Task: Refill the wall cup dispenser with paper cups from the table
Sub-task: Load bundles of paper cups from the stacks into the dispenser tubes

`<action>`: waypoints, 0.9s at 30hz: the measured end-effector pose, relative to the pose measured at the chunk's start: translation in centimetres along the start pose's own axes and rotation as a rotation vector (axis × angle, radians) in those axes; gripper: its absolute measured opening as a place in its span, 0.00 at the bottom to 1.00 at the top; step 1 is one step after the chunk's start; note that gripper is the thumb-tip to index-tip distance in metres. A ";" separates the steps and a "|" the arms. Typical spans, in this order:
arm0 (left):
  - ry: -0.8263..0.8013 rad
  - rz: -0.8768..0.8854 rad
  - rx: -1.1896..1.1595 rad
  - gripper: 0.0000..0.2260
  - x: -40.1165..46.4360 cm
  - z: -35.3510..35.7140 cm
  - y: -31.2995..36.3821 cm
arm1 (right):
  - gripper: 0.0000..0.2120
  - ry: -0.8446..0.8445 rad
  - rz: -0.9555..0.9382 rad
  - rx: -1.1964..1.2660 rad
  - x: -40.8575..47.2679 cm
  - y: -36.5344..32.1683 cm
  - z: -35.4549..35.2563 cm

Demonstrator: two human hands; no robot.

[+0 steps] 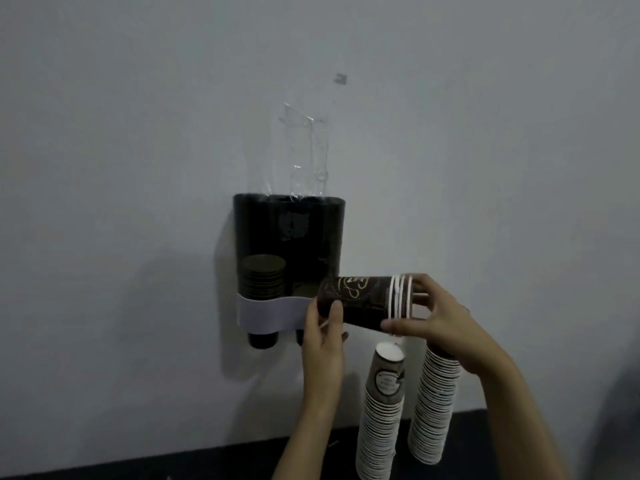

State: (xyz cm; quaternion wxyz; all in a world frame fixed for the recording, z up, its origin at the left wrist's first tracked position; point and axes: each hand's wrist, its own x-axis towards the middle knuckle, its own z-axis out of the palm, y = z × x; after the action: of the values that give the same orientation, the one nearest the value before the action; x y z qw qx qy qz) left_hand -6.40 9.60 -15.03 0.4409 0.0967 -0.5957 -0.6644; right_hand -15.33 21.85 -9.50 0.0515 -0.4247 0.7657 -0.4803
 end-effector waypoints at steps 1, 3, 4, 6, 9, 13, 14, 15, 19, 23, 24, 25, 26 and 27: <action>0.022 -0.003 0.008 0.08 -0.4 -0.7 0.3 | 0.34 -0.007 -0.022 0.050 0.2 -1.5 0.1; 0.086 0.026 0.092 0.06 -0.9 -2.3 0.9 | 0.40 0.041 -0.096 0.109 1.1 -5.0 0.1; 0.128 0.047 0.165 0.05 -1.0 -3.2 0.9 | 0.42 0.095 -0.140 0.121 1.9 -7.0 0.1; 0.191 0.060 0.282 0.06 -1.0 -4.9 0.3 | 0.41 0.235 -0.252 0.112 4.0 -11.2 -0.1; 0.173 0.002 0.413 0.10 -0.7 -7.1 -1.3 | 0.34 0.362 -0.376 -0.034 8.2 -16.7 0.7; 0.132 -0.024 0.629 0.14 -0.2 -9.3 -2.8 | 0.31 0.268 -0.323 -0.315 13.3 -19.9 4.0; 0.124 -0.034 0.678 0.16 0.1 -9.8 -3.1 | 0.30 0.237 -0.300 -0.383 14.3 -20.0 4.8; 0.113 -0.044 0.713 0.17 0.3 -10.2 -3.5 | 0.29 0.204 -0.277 -0.442 15.0 -19.8 5.6; 0.069 -0.158 0.752 0.21 1.4 -11.5 -4.5 | 0.27 0.017 -0.184 -0.586 17.0 -17.8 8.3; 0.033 -0.253 0.718 0.23 2.2 -12.1 -5.6 | 0.32 -0.120 -0.137 -0.746 17.5 -15.2 9.6; 0.027 -0.258 0.714 0.24 2.4 -12.1 -5.8 | 0.32 -0.145 -0.127 -0.784 17.4 -14.9 9.7; 0.024 -0.262 0.711 0.25 2.5 -12.1 -5.9 | 0.30 -0.163 -0.120 -0.817 17.5 -14.6 9.7; 0.021 -0.267 0.703 0.26 2.6 -12.1 -6.1 | 0.29 -0.162 -0.119 -0.836 17.4 -14.4 9.8; 0.021 -0.264 0.692 0.26 2.6 -12.0 -6.1 | 0.28 -0.154 -0.123 -0.840 17.3 -14.4 9.8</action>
State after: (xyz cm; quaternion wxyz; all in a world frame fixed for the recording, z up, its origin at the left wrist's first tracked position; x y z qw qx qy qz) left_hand -3.00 -1.33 -22.63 0.2987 0.3228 -0.7631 -0.4736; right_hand -12.85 0.37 2.17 -0.0975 -0.4882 0.8619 -0.0959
